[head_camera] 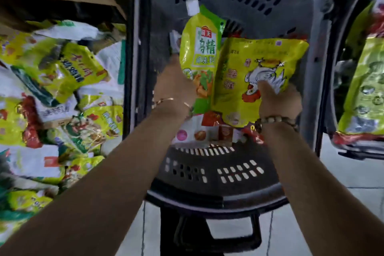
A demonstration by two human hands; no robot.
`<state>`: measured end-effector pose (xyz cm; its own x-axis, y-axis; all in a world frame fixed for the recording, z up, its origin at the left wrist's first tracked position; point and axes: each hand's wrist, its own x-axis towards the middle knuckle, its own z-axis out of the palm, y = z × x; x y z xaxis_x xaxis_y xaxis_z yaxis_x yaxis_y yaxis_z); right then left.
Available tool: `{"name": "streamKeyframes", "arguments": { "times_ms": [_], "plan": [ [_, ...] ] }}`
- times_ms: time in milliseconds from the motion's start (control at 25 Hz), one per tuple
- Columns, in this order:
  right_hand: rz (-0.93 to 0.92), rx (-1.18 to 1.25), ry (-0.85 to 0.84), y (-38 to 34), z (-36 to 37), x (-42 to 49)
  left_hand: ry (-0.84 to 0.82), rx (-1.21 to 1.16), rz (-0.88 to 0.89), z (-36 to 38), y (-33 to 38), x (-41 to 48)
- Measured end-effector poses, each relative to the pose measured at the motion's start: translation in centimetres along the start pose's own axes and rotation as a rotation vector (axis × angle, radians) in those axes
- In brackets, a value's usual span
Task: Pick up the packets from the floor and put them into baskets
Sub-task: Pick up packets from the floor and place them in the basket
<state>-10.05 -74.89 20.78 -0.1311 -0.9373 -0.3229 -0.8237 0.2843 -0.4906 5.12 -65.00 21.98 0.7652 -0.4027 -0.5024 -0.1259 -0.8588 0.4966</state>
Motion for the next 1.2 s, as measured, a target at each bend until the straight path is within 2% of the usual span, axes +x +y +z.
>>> {"name": "streamKeyframes", "arguments": {
  "times_ms": [120,240,440,600,720,800,880,960,1000,1080,1200],
  "plan": [
    [-0.06,-0.128,-0.084,0.5,3.4,4.4,-0.05,-0.01,-0.109,4.9,-0.5,4.6],
    [-0.137,-0.111,-0.179,0.6,6.4,7.9,-0.031,-0.056,-0.234,8.4,-2.3,8.4],
    [-0.239,-0.02,-0.179,1.0,10.2,10.1,0.082,-0.066,-0.2,10.8,-4.2,12.2],
    [-0.198,-0.027,-0.148,2.2,12.4,10.3,0.059,-0.067,-0.178,12.7,-4.9,13.7],
    [-0.146,-0.03,-0.137,2.5,13.1,10.7,0.087,-0.094,-0.235,13.1,-5.6,14.1],
    [-0.291,-0.11,-0.097,2.7,12.7,10.5,0.176,-0.06,-0.207,13.0,-5.6,13.1],
    [-0.58,-0.311,-0.018,3.2,12.3,9.4,0.199,0.083,0.019,13.4,-5.5,11.2],
    [-0.795,-0.485,-0.104,4.2,12.1,7.9,0.067,0.318,0.243,14.5,-5.5,9.3],
    [-0.851,-0.578,-0.201,4.9,12.1,7.4,-0.013,0.389,0.281,15.1,-5.8,8.8],
    [-0.862,-0.762,-0.369,6.6,12.5,7.6,-0.105,0.45,0.233,15.7,-6.5,8.9],
    [-0.8,-0.803,-0.5,8.0,13.4,9.3,-0.201,0.521,0.199,16.4,-7.8,9.6]
  ]
}}
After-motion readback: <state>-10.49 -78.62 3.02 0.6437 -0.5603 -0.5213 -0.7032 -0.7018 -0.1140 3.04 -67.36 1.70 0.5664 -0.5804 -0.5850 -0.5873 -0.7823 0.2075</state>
